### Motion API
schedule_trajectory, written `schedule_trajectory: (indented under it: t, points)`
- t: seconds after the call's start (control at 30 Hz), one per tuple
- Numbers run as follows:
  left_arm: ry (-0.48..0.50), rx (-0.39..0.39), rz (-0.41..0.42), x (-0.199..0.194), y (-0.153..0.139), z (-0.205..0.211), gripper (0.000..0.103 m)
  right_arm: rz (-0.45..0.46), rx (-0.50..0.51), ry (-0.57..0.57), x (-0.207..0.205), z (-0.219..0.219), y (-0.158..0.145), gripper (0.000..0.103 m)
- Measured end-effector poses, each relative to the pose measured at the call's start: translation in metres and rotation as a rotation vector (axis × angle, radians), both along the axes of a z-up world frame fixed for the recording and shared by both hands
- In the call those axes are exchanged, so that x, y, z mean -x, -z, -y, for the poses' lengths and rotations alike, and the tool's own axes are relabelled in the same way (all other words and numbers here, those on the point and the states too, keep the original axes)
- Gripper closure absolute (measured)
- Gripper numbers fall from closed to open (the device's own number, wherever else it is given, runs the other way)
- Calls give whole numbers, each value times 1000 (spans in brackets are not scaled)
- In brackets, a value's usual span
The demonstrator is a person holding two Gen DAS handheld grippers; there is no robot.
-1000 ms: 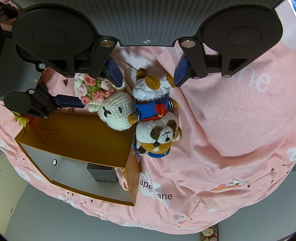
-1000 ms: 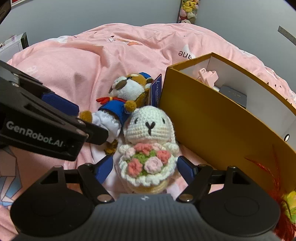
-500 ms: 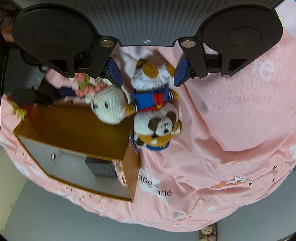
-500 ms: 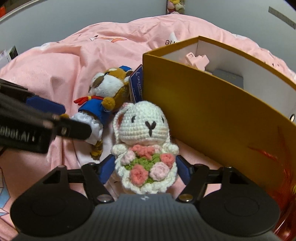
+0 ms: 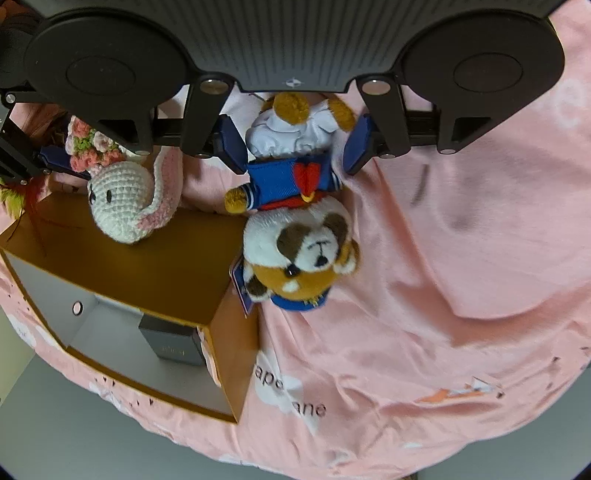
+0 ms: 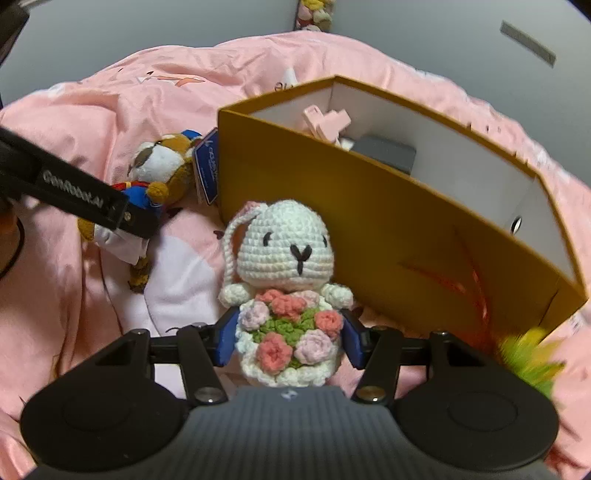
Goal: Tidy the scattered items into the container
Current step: 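Close the right gripper on the crocheted bunny's body, then move the left gripper to the red panda sailor plush and close on it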
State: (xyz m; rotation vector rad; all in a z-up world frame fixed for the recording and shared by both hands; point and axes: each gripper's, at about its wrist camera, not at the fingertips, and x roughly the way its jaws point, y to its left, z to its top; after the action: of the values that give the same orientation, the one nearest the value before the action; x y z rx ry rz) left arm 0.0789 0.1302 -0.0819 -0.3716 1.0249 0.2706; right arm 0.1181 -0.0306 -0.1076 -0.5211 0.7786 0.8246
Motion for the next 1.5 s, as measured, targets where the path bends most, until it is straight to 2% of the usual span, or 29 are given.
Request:
schedule_trajectory:
  t: [0.17, 0.3, 0.43, 0.53, 0.87, 1.07, 1.2, 1.3, 1.37, 1.5]
  points:
    - [19, 58, 26, 0, 1, -1, 36, -26, -22, -1, -5, 2, 2, 40]
    - [-8, 146, 80, 8, -3, -11, 37, -56, -44, 13, -9, 7, 0, 39]
    - [-46, 193, 95, 11, -2, -19, 43, -95, -63, 39, -14, 16, -3, 37]
    - [-56, 167, 60, 6, 3, -16, 47, -120, -75, 72, -20, 24, -4, 36]
    - [-61, 97, -31, -10, 21, -9, 46, -225, -117, 107, -32, 33, 4, 30]
    - [-58, 78, -48, -16, 29, -8, 48, -293, -150, 120, -42, 31, 14, 29]
    - [-52, 58, -42, -15, 29, -6, 54, -295, -141, 108, -43, 22, 19, 29]
    - [-46, 34, -36, -12, 25, -2, 57, -273, -122, 90, -41, 17, 20, 33]
    - [-38, 10, -32, -11, 22, 1, 59, -270, -122, 79, -39, 17, 18, 45]
    - [-28, -32, -17, -5, 14, 9, 60, -259, -127, 72, -36, 18, 14, 47]
